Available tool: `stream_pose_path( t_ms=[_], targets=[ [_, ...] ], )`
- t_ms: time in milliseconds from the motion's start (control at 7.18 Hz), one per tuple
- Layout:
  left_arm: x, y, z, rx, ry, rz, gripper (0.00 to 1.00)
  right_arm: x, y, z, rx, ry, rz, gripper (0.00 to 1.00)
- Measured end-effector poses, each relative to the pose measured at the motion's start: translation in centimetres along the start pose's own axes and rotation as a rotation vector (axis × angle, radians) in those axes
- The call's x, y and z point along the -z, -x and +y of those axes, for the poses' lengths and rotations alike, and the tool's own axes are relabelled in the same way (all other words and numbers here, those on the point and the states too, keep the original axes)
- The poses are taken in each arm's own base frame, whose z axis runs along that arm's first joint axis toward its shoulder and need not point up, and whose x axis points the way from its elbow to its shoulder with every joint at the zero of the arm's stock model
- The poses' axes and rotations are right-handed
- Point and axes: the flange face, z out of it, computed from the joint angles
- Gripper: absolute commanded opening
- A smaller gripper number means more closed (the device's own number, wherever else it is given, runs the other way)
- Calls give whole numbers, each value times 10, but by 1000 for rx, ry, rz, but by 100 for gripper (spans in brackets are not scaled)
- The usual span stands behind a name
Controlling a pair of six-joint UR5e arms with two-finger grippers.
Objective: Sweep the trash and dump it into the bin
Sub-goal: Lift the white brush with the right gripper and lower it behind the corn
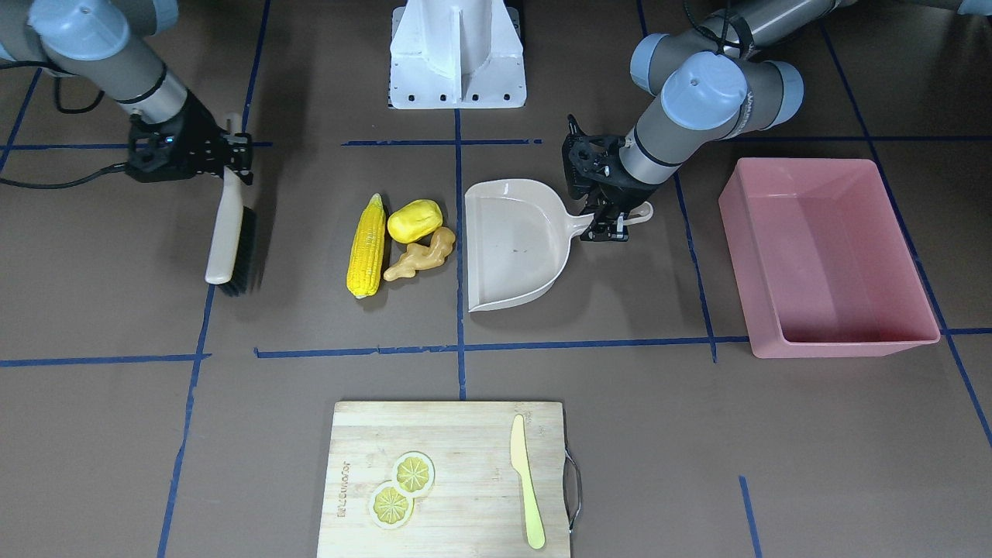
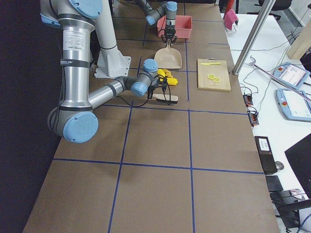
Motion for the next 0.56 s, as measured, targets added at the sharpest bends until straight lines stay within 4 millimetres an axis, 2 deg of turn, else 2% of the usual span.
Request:
stream_pose_path(
  t_ms=[278, 557],
  targets=[
    [0, 0, 0, 0, -1, -1, 1, -20, 56, 12, -4, 12, 31, 0],
    [0, 0, 0, 1, -1, -1, 1, -41, 101, 15, 5, 5, 50, 0]
  ],
)
